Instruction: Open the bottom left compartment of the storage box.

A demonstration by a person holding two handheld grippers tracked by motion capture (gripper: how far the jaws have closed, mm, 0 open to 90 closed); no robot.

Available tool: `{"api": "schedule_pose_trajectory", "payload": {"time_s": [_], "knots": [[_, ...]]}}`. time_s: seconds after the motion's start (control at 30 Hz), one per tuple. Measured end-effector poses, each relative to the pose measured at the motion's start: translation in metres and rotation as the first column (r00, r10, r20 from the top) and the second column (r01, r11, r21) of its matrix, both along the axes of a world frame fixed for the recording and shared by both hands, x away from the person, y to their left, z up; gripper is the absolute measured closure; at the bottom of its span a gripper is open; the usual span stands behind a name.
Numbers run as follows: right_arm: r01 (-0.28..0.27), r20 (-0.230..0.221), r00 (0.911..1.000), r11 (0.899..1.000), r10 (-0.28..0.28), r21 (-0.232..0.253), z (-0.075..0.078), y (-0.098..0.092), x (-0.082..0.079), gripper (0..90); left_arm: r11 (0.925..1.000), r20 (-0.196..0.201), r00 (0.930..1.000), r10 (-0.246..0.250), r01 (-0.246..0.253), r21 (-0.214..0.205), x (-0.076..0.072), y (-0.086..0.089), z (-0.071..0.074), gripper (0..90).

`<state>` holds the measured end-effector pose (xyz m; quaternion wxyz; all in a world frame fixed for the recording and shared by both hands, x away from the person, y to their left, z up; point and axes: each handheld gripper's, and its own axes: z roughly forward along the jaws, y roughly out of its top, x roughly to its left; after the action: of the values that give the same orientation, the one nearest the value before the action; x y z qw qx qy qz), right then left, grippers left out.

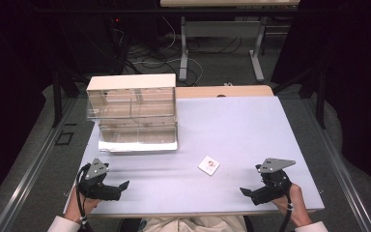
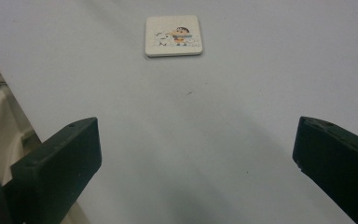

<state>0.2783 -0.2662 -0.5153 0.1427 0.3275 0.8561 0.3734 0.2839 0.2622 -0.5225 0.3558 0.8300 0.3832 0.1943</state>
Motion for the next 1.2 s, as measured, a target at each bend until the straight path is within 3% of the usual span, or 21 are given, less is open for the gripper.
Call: {"api": "schedule_pose_trajectory", "payload": {"time_s": [0.3,0.4,0.57,0.77,0.87,1.13,1.2], "knots": [[-0.008,-0.001,1.0000,1.000,0.008,-0.002,0.001,0.002,-0.001,1.6,0.9992,0.011,0.9992,0.039,-0.039,-0.010,0.004,0.004,0.004,0.8],[-0.003,-0.012,0.9999,1.000,0.003,-0.002,0.001,0.002,-0.001,2.1,0.9984,0.020,0.9982,0.056,-0.056,0.005,0.007,0.007,0.004,7.7],[-0.010,-0.004,0.9999,1.000,0.010,-0.006,0.001,0.001,0.000,2.3,0.9954,0.033,0.9951,0.093,-0.093,0.021,0.009,0.011,0.006,29.1],[-0.004,-0.005,1.0000,1.000,0.004,-0.011,0.000,0.001,0.000,2.9,0.9916,0.037,0.9910,0.129,-0.128,-0.017,0.012,0.019,0.006,52.5],[0.001,-0.007,1.0000,1.000,-0.001,-0.003,-0.001,0.003,-0.001,3.0,0.9903,0.033,0.9898,0.139,-0.138,-0.015,0.013,0.022,0.006,63.7],[-0.003,-0.005,1.0000,1.000,0.003,-0.012,0.000,0.002,0.001,3.3,0.9850,0.036,0.9844,0.172,-0.171,-0.023,0.020,0.028,0.005,88.3],[-0.004,-0.003,1.0000,1.000,0.004,-0.013,0.000,0.001,0.001,3.3,0.9833,0.033,0.9829,0.181,-0.181,-0.020,0.022,0.031,0.005,89.7]]}}
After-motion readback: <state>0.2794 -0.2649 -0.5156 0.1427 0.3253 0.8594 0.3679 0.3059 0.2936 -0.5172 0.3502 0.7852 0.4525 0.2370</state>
